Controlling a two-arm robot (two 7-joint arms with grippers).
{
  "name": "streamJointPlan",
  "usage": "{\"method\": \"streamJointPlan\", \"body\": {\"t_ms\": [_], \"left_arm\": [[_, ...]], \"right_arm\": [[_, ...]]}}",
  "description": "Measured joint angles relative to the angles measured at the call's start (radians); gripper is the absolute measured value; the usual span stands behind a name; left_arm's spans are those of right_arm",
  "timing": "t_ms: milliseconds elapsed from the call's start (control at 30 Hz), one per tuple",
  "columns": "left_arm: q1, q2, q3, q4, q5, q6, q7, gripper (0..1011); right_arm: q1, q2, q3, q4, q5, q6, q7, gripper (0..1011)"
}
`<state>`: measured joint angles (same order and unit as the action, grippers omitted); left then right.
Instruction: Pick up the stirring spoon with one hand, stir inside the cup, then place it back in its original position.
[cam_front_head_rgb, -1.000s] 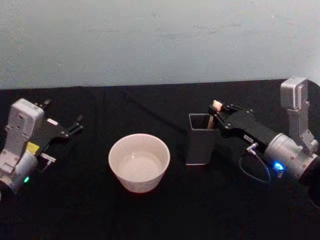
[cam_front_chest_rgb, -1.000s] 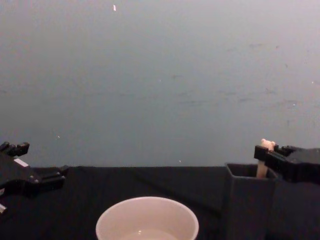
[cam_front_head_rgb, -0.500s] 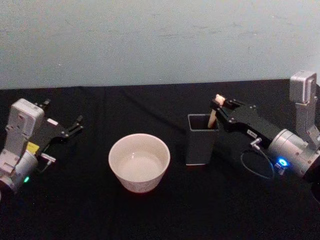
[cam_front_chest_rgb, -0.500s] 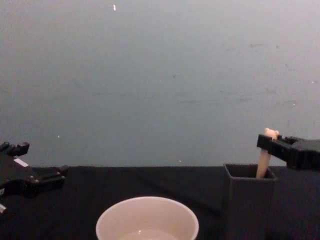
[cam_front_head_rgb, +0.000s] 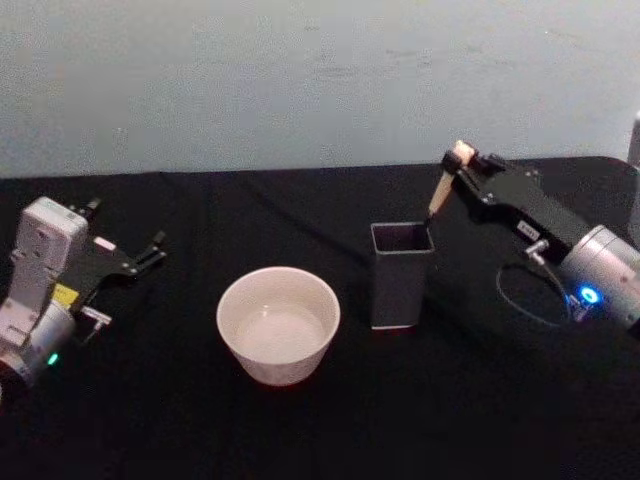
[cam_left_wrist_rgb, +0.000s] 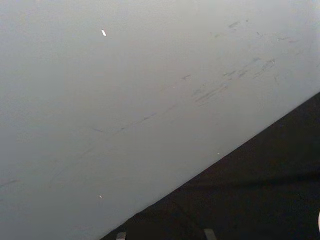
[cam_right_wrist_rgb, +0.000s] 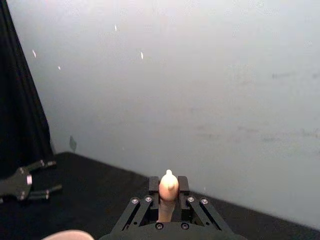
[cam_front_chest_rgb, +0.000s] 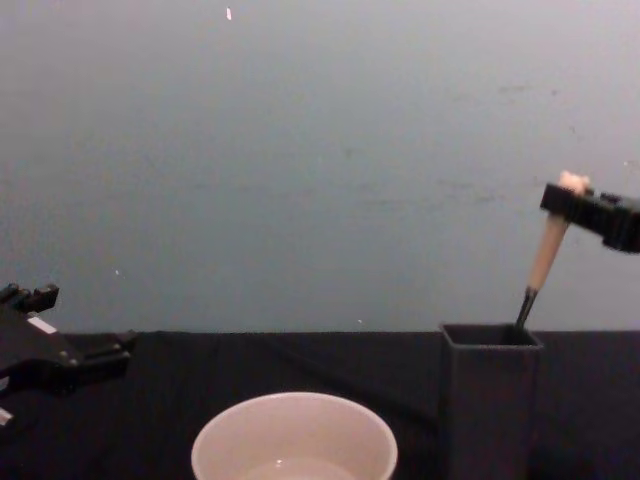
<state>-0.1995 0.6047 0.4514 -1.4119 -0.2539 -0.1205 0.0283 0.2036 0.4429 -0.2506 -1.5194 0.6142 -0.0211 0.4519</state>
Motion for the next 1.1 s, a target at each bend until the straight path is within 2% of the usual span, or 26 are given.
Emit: {"method": "streamJointPlan", "body": {"t_ms": [300, 600, 967, 1100], "left_arm": [[0.0, 0.0, 0.0, 0.0, 0.0, 0.0, 0.0, 1001], [0.0, 0.0, 0.0, 0.0, 0.0, 0.0, 0.0, 1001], [0.0, 0.0, 0.0, 0.0, 0.0, 0.0, 0.0, 1001], [0.0, 0.0, 0.0, 0.0, 0.0, 0.0, 0.0, 1001]], "right_arm": [[0.018, -0.002, 0.016, -0.034, 0.024, -0.025, -0.005, 214], [0.055, -0.025, 0.005, -0.031, 0.037, -0.042, -0.003, 214], [0.105, -0.055, -0.065, 0.004, 0.046, -0.037, 0.038, 214], [0.119, -0.058, -0.109, 0.011, 0.038, -0.033, 0.067, 214]]}}
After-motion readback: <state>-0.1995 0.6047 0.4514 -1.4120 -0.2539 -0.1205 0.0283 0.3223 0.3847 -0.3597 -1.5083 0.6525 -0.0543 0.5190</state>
